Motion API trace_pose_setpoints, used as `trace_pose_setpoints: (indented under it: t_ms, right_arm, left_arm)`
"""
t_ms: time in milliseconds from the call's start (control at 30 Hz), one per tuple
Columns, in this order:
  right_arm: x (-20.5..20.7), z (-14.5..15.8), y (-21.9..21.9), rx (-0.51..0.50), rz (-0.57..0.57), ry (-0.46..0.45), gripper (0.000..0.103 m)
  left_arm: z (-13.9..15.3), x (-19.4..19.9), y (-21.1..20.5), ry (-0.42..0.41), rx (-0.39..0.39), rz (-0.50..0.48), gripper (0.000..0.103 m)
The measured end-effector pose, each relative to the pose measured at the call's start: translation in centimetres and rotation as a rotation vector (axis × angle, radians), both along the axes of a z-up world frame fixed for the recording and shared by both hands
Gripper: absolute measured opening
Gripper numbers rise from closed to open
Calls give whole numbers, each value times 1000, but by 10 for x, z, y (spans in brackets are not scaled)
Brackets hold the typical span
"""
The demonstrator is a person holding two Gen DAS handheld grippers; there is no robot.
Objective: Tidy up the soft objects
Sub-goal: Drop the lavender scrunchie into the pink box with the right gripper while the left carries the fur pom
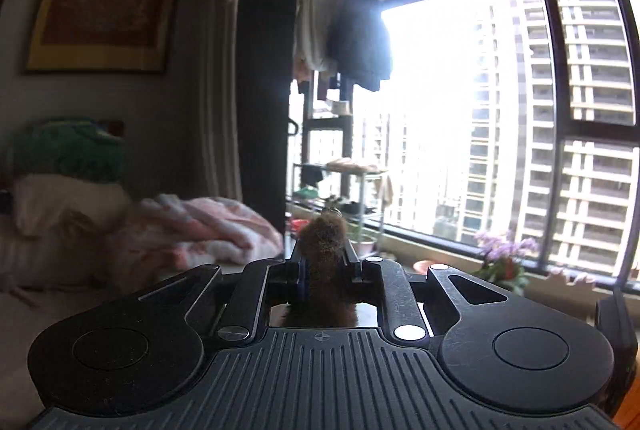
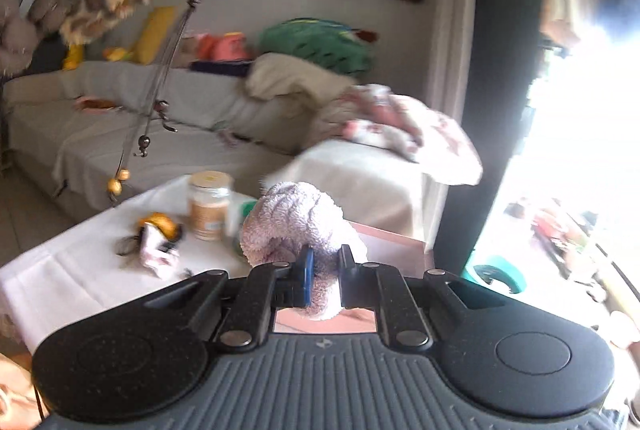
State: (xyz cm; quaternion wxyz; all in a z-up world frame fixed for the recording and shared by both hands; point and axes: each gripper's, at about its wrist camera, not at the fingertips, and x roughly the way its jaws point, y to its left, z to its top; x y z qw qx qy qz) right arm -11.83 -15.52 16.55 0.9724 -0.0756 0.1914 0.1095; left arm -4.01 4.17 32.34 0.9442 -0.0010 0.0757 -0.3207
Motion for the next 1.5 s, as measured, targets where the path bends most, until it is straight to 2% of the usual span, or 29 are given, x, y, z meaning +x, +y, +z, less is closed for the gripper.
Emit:
trace_pose_setpoints:
  t_ms: [133,267,367,433,467,533,567,600,700,767,900,967,1067,1133,1167,1200,1267,1333,1400,1433,1500]
  right_arm:
    - [-11,-4,-34,31,-82,-4,12]
    - [1,-11,-52,48,-119,15,12]
    - [17,-23,-61,60,-119,47,12]
    - [32,-31,-64,68,-114,68,12]
    - [42,-34,-65,75,-117,80,12]
    - [63,-38,-72,98,-137,107,12]
    - [75,-38,-75,117,-152,120,12]
    - [87,-37,-78,141,-160,135,12]
    - [122,-37,-83,202,-161,188,12]
    - [147,-43,-81,217,-170,235,12]
    - [205,-58,-69,225,-202,284,12]
    - [239,-65,-62,236,-211,303,15]
    - [273,-75,-58,252,-217,398,20]
    - [268,-75,-56,257,-217,383,23]
    - [261,-73,-54,244,-211,367,32]
    - [252,-70,-50,223,-215,344,43]
    - [230,-65,-39,175,-210,292,52]
    - [206,-60,-26,146,-162,262,53]
    - [183,-59,-7,141,-93,248,54]
    - [172,-60,4,141,-55,242,56]
    - [155,-62,27,138,13,236,59]
  left_arm:
    - [-13,43,-45,80,-45,-62,19]
    - [-55,121,-85,206,-82,-99,20]
    - [-112,183,-111,348,-60,-88,21]
    - [-164,222,-124,489,9,-74,21]
    - [-193,239,-128,546,20,-75,21]
    - [-239,259,-127,623,-30,-75,21]
    - [-251,267,-125,654,-50,-80,21]
    - [-258,275,-123,666,-75,-85,21]
    - [-247,285,-100,617,-183,-82,21]
    - [-234,284,-79,577,-205,-35,21]
    - [-217,264,-46,492,-88,29,21]
    - [-220,235,-29,517,-62,50,21]
    - [-234,203,12,567,-95,59,21]
    - [-238,181,46,595,-130,69,21]
    - [-244,175,64,611,-134,102,21]
    - [-246,171,79,623,-129,159,21]
    - [-251,155,114,618,-115,307,21]
    - [-257,139,142,576,-83,448,21]
    - [-263,126,158,546,-20,542,21]
    - [-266,118,162,547,9,556,21]
    - [-272,105,163,562,26,515,21]
